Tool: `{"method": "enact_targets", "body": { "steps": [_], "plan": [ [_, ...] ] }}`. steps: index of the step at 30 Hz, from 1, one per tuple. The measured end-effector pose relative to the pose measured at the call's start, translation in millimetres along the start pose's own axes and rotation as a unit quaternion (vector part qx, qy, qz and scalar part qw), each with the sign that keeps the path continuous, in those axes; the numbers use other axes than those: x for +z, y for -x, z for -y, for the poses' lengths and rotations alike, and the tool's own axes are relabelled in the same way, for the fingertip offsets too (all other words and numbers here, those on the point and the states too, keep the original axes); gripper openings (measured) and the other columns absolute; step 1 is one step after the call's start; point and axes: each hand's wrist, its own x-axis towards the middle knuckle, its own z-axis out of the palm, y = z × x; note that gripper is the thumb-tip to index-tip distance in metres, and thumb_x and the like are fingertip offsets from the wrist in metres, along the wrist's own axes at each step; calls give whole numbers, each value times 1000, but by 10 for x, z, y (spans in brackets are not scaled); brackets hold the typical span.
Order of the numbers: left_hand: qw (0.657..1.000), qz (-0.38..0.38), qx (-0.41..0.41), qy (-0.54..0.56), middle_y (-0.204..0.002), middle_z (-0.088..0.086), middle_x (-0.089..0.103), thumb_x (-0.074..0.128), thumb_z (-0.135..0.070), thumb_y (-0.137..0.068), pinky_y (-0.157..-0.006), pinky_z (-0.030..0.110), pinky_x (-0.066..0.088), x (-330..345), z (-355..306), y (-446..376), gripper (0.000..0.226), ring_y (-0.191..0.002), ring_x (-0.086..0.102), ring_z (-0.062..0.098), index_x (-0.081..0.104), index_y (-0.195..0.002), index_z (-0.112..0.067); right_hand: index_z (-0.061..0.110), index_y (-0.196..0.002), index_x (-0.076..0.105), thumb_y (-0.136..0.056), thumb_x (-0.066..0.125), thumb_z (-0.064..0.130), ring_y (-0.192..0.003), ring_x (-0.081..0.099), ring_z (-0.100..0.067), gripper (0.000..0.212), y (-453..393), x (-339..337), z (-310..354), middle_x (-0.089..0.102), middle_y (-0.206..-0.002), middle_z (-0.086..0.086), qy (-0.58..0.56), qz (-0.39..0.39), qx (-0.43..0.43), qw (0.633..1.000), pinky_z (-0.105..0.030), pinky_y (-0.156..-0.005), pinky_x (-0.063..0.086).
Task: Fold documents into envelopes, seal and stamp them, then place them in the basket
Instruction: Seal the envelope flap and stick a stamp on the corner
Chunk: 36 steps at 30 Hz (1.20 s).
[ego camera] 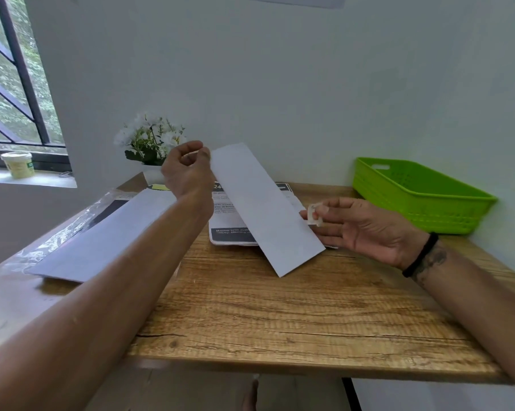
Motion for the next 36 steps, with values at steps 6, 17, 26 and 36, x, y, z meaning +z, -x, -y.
{"method": "enact_targets", "body": {
  "steps": [6, 17, 26, 36],
  "plan": [
    [994, -6, -101, 42, -93, 8, 78, 76, 0, -85, -84, 51, 64, 12, 17, -28, 24, -98, 77, 31, 75, -83, -23, 2, -96, 71, -84, 69, 5, -96, 74, -23, 13, 0, 62, -42, 75, -106, -15, 65, 25, 18, 997, -38, -90, 61],
    [836, 144, 403, -342, -119, -2, 67, 62, -37, -99, -96, 25, 34, -15, -192, 327, 20, -115, 53, 16, 71, -113, -26, 10, -87, 76, -79, 75, 8, -82, 71, -17, 8, 45, 17, 20, 75, -91, -9, 166, 43, -34, 985, -30, -72, 59],
    [657, 472, 384, -445, -48, -5, 44, 49, -43, -109, -48, 31, 32, 74, -42, 880, 58, -42, 38, 12, 48, -55, -21, 9, -92, 71, -84, 74, 11, -91, 71, -18, 9, 49, 1, 45, 74, -99, -9, 184, 39, -68, 980, -30, -80, 60],
    [646, 415, 299, -567, -86, -3, 69, 61, -48, -100, -75, 36, 55, -21, 137, 710, 35, -82, 64, 19, 75, -90, -17, 8, -102, 70, -80, 81, 12, -74, 69, -18, 25, -44, -171, 19, 75, -95, -12, 105, -162, -55, 980, -33, -74, 62]
  ]
}}
